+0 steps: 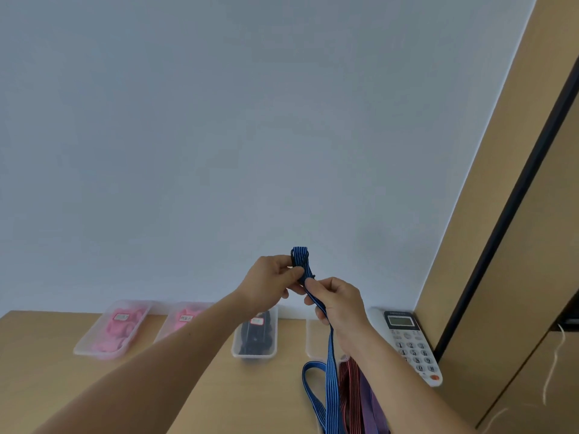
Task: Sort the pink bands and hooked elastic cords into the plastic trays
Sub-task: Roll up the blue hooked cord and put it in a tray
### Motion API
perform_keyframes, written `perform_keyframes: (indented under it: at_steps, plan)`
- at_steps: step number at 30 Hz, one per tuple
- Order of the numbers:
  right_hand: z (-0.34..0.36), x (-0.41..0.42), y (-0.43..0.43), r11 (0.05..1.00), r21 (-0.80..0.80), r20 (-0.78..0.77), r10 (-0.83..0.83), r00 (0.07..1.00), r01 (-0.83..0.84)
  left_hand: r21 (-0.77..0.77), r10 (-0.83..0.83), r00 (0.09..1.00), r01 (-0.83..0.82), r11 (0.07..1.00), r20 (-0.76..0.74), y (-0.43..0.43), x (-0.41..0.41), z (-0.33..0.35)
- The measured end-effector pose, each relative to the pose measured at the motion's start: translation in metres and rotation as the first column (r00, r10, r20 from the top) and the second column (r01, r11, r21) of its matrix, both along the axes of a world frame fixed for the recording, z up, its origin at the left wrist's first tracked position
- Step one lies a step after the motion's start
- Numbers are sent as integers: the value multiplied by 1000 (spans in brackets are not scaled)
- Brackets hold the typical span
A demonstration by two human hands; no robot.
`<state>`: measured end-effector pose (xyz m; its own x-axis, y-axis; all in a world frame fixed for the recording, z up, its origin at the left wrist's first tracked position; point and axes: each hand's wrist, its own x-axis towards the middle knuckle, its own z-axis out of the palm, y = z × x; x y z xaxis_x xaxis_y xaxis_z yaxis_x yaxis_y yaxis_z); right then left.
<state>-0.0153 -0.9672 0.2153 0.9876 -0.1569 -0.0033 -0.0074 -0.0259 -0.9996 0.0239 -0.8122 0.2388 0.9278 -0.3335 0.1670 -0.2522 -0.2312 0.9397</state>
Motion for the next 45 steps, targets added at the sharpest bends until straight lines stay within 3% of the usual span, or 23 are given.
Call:
perform_keyframes:
  at_steps: [5, 8, 11, 13, 18, 25, 27, 28, 30, 31, 32, 34, 39, 45]
  plan:
    - [2, 1, 4, 997, 13, -31, -79, 996, 79, -2, 72, 994, -72, 997, 88, -11, 0, -4]
    - [4, 1, 4, 996, 1, -79, -90, 993, 91, 92, 104, 957, -133, 987, 269, -13, -1, -10]
    - [7, 1, 5, 998, 9, -179, -67, 982, 69, 211, 83, 783, -265, 941, 616, -9, 0, -18]
    - [9, 2, 5, 997, 47, -186, -46, 981, 55, 254, 18, 658, -316, 914, 753, -6, -2, -17]
    - [8, 4, 7, 971, 236, -154, -10, 988, 47, 299, -94, 527, -319, 899, 845, 0, -3, -20]
    - [-2, 3, 9, 967, 253, -54, 52, 997, -36, 374, -201, 464, -318, 871, 863, 7, 3, -27]
    - [-5, 2, 9, 966, 255, -22, 52, 998, -44, 346, -144, 562, -272, 898, 815, 9, 1, -29]
    - [-5, 1, 8, 968, 248, -6, 47, 999, -44, 305, -79, 669, -229, 924, 739, 8, 0, -29]
    - [-4, 0, 8, 969, 240, 29, 47, 998, -53, 124, 66, 913, -126, 984, 402, 6, -4, -25]
    - [-3, -1, 7, 970, 236, 49, 52, 997, -62, -14, 79, 984, -78, 997, 162, 4, -6, -20]
    - [-2, -2, 7, 971, 230, 68, 55, 996, -69, -151, 43, 998, -49, 987, -43, 2, -6, -15]
    - [-1, -4, 7, 974, 212, 92, 57, 994, -75, -264, -53, 974, -7, 965, -219, 2, -8, -8]
    - [-1, -7, 8, 984, 165, 69, 51, 996, -61, -340, -165, 964, 88, 936, -207, 1, -11, -6]
    - [-1, -7, 12, 996, 90, 15, -8, 1000, 6, -373, -21, 990, -32, 927, -136, -7, -15, -2]
